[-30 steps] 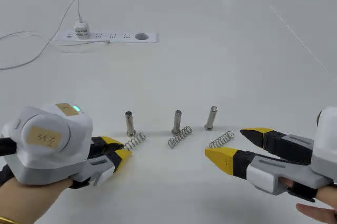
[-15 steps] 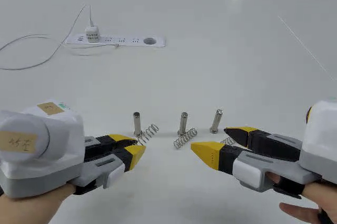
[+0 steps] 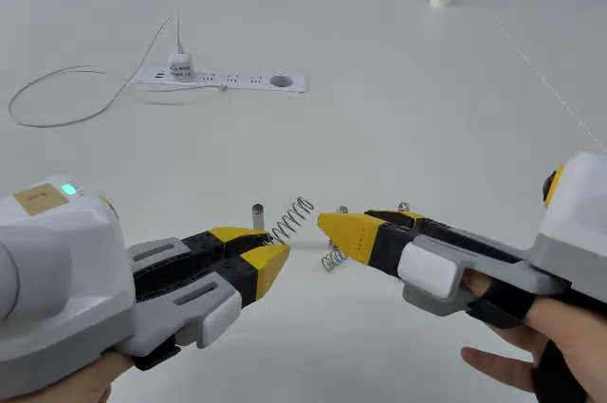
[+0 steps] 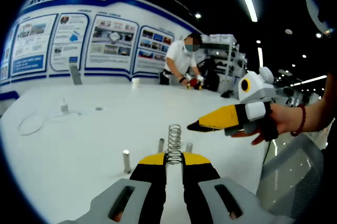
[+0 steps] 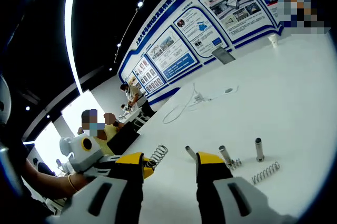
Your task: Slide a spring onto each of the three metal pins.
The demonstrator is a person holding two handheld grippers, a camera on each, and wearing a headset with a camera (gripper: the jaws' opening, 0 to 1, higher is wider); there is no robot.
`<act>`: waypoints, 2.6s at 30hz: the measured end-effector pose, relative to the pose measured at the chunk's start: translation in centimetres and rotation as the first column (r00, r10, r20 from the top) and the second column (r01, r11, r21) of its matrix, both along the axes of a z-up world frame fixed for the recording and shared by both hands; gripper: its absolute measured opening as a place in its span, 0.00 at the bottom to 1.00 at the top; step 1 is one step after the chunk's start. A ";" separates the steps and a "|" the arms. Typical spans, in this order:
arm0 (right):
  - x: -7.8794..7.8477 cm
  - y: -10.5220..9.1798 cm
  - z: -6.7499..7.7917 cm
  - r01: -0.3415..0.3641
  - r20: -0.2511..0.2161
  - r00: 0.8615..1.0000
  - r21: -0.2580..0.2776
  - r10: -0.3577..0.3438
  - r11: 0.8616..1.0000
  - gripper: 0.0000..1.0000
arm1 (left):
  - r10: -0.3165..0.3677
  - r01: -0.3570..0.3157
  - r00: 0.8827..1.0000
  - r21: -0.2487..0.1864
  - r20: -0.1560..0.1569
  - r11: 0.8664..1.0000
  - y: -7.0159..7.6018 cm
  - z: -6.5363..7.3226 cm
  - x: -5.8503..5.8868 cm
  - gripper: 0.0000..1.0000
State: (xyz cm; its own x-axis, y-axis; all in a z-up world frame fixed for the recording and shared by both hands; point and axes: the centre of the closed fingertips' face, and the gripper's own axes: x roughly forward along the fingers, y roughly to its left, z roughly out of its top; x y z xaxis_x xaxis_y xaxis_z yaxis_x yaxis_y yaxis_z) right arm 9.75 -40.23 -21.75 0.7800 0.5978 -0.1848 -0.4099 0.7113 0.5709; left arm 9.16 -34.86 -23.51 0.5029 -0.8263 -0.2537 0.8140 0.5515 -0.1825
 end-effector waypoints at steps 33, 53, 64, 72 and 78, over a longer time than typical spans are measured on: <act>-0.7 2.8 2.8 -0.072 0.015 0.997 0.266 0.070 0.961 0.12 | -0.049 0.056 0.992 -0.058 0.119 0.997 -0.6 2.8 -2.1 0.10; -0.4 3.5 3.0 -0.102 0.111 0.990 0.099 0.091 0.990 0.11 | -0.047 0.042 0.990 0.038 0.131 0.998 -0.4 1.5 -1.6 0.14; 0.9 3.2 2.4 -0.075 0.191 0.976 -0.138 0.101 0.988 0.11 | -0.011 0.000 0.995 0.108 0.101 0.994 0.6 -0.4 -1.1 0.35; 1.9 3.6 1.1 -0.075 0.199 0.971 -0.283 0.135 0.956 0.11 | 0.010 -0.022 0.995 0.129 0.096 0.991 1.1 -1.2 -0.5 0.43; 2.8 4.0 0.3 -0.075 0.207 0.966 -0.358 0.157 0.931 0.11 | 0.025 -0.038 0.996 0.145 0.089 0.989 1.3 -2.0 -0.1 0.53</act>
